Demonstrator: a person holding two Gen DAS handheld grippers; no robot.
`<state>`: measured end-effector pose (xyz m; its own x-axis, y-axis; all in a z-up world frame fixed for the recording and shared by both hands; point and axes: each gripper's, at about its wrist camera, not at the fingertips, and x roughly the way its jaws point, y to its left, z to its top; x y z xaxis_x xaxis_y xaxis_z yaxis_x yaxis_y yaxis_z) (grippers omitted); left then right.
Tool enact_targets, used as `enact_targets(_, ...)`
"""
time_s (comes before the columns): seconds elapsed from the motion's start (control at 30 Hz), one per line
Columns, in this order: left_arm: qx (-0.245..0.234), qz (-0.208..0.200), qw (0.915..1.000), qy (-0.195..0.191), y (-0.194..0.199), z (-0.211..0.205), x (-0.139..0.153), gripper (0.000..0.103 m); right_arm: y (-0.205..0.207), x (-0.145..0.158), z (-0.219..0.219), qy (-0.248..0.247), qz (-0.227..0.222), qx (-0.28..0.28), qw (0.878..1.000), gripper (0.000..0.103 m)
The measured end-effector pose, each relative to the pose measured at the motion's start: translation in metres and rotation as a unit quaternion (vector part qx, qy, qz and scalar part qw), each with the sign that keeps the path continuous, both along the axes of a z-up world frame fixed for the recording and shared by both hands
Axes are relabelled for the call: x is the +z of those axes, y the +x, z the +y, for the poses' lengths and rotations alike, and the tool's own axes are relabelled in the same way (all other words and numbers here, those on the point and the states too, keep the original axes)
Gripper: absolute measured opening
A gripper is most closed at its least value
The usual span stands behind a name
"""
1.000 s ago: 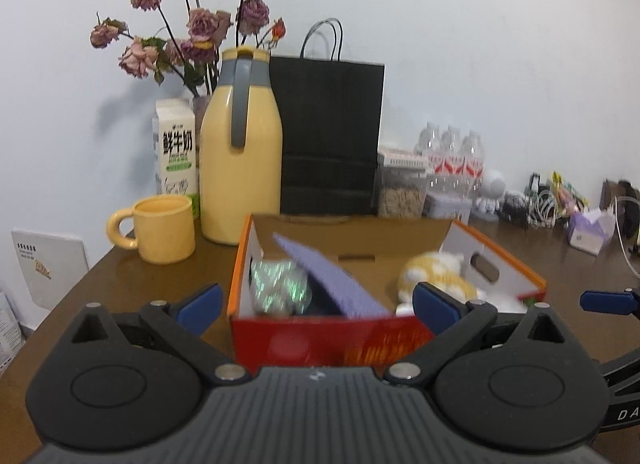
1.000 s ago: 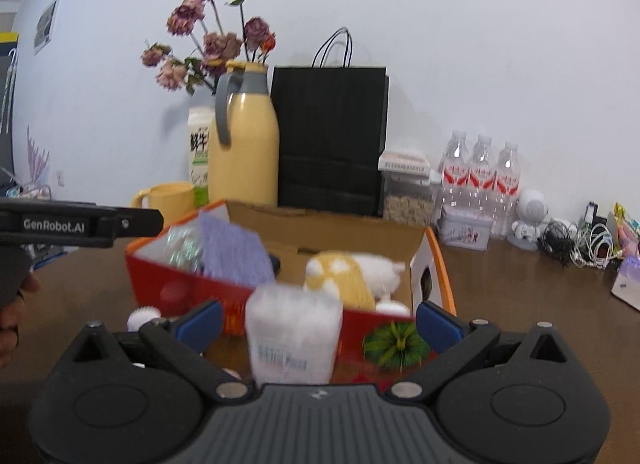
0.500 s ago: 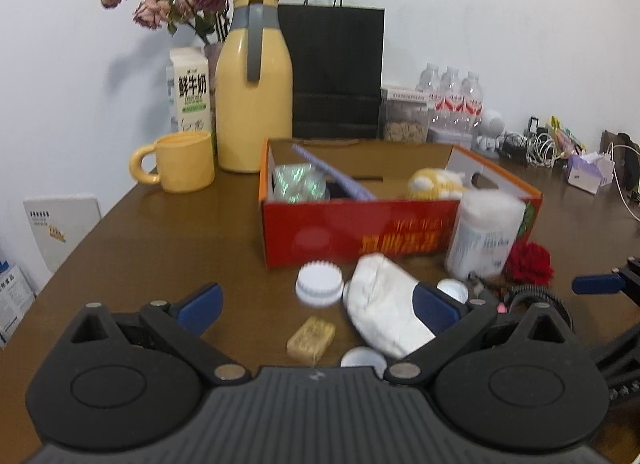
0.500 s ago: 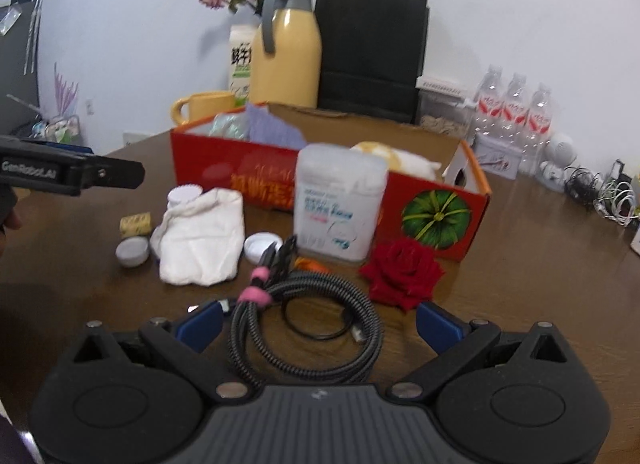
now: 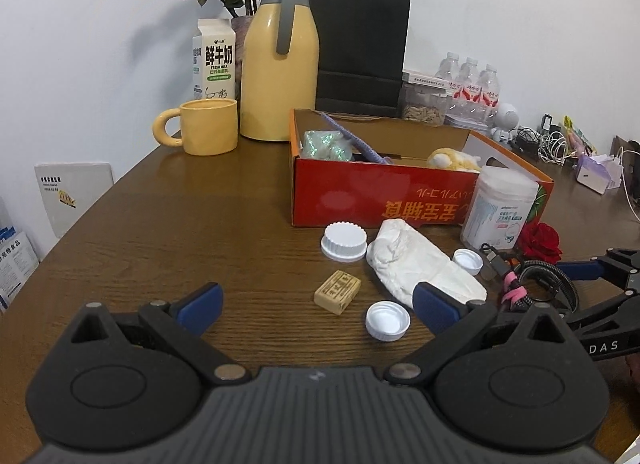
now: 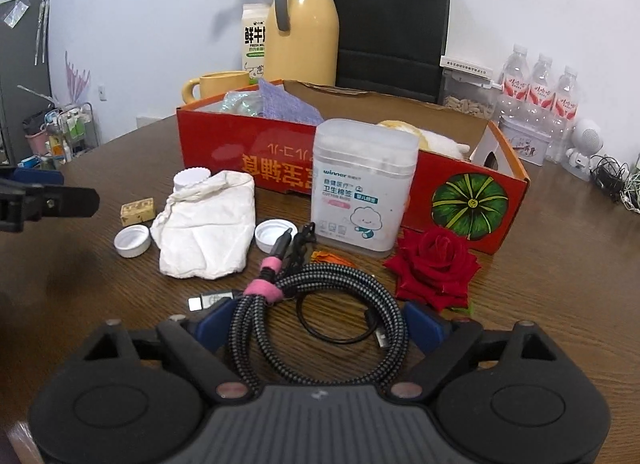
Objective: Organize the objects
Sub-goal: 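Withdraw both grippers and move the right gripper to the braided cable, then grasp the braided cable with the right gripper while the left grasps a white cap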
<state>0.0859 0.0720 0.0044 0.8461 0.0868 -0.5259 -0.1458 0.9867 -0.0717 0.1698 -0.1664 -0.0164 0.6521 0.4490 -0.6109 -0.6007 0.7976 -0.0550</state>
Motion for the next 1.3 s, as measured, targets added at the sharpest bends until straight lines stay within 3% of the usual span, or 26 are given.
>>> enact_targets(0.23, -0.003, 0.004, 1.0, 0.001, 0.002, -0.004, -0.001, 0.103, -0.012, 0.005, -0.001, 0.007, -0.033, 0.007, 0.999, 0.088)
enact_targets(0.53, -0.019, 0.022, 0.9996, 0.006, 0.011, -0.017, -0.01, 0.103, -0.027, 0.02, -0.031, 0.087, -0.098, -0.06, 0.99, 0.088)
enact_targets(1.13, -0.023, 0.051, 0.9982, 0.02, 0.028, -0.037, -0.024, 0.103, -0.032, 0.022, -0.036, 0.1, -0.116, -0.07, 0.986, 0.088)
enact_targets(1.2, -0.027, 0.048, 0.9983, 0.018, 0.027, -0.038, -0.023, 0.093, -0.032, 0.022, -0.037, 0.1, -0.116, -0.072, 0.986, 0.088)
enact_targets(1.27, -0.027, 0.051, 0.9982, 0.015, 0.027, -0.039, -0.023, 0.072, -0.033, 0.022, -0.037, 0.101, -0.117, -0.072, 0.985, 0.088)
enact_targets(1.3, -0.026, 0.048, 0.9983, 0.019, 0.027, -0.04, -0.023, 0.068, -0.033, 0.022, -0.037, 0.101, -0.117, -0.073, 0.985, 0.088)
